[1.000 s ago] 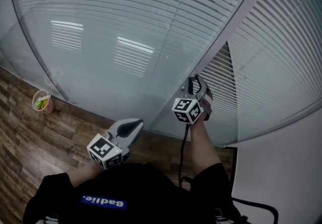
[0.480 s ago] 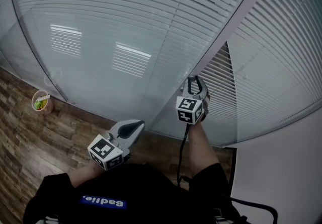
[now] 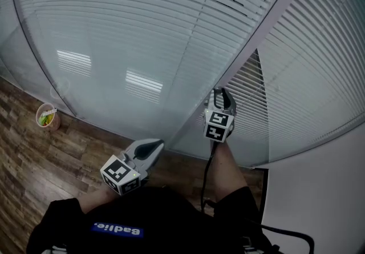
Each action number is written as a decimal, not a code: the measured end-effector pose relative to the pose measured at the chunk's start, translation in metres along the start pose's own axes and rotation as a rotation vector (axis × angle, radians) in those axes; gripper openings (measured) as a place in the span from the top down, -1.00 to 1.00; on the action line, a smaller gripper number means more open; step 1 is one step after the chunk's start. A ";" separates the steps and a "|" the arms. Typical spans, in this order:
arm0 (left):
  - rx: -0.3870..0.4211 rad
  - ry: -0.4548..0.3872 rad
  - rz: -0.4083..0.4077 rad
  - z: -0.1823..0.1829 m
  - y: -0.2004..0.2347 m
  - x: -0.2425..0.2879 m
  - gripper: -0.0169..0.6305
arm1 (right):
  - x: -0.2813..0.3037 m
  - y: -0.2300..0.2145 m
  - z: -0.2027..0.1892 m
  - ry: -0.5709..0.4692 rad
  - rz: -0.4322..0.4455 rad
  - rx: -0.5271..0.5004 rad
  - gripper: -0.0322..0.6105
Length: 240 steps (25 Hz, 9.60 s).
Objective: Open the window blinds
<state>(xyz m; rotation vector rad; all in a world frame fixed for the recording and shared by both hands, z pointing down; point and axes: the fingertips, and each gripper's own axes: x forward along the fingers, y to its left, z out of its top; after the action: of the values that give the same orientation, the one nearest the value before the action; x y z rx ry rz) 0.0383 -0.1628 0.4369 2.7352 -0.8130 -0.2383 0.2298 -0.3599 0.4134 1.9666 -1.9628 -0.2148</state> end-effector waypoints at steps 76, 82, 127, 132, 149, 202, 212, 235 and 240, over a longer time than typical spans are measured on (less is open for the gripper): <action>-0.024 0.027 -0.024 -0.014 -0.007 0.001 0.95 | 0.000 0.009 0.000 0.041 -0.102 -0.525 0.47; -0.025 0.027 -0.020 -0.014 -0.006 0.003 0.95 | 0.001 0.007 0.001 0.038 -0.109 -0.492 0.50; -0.027 0.035 -0.026 -0.012 -0.005 0.005 0.95 | -0.001 -0.011 -0.001 0.016 0.016 0.119 0.40; -0.025 0.032 -0.032 -0.011 -0.008 0.004 0.95 | -0.002 -0.005 0.002 0.011 0.003 0.029 0.49; -0.032 0.034 -0.025 -0.014 -0.007 0.000 0.95 | 0.002 -0.011 -0.003 0.019 0.021 0.121 0.50; 0.050 0.108 -0.010 -0.052 -0.174 -0.065 0.95 | -0.324 0.056 -0.060 -0.074 0.243 0.360 0.89; 0.044 0.079 -0.120 -0.037 -0.179 -0.083 0.95 | -0.384 0.109 -0.033 -0.079 0.313 0.404 0.89; 0.030 0.075 -0.150 -0.030 -0.139 -0.156 0.95 | -0.405 0.216 -0.011 -0.064 0.414 0.416 0.89; 0.040 0.073 -0.155 -0.029 -0.143 -0.160 0.95 | -0.408 0.218 -0.011 -0.069 0.426 0.413 0.89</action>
<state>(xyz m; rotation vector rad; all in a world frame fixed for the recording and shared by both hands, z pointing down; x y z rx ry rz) -0.0145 0.0468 0.4333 2.8296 -0.5929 -0.1535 0.0181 0.0506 0.4431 1.7123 -2.5741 0.2547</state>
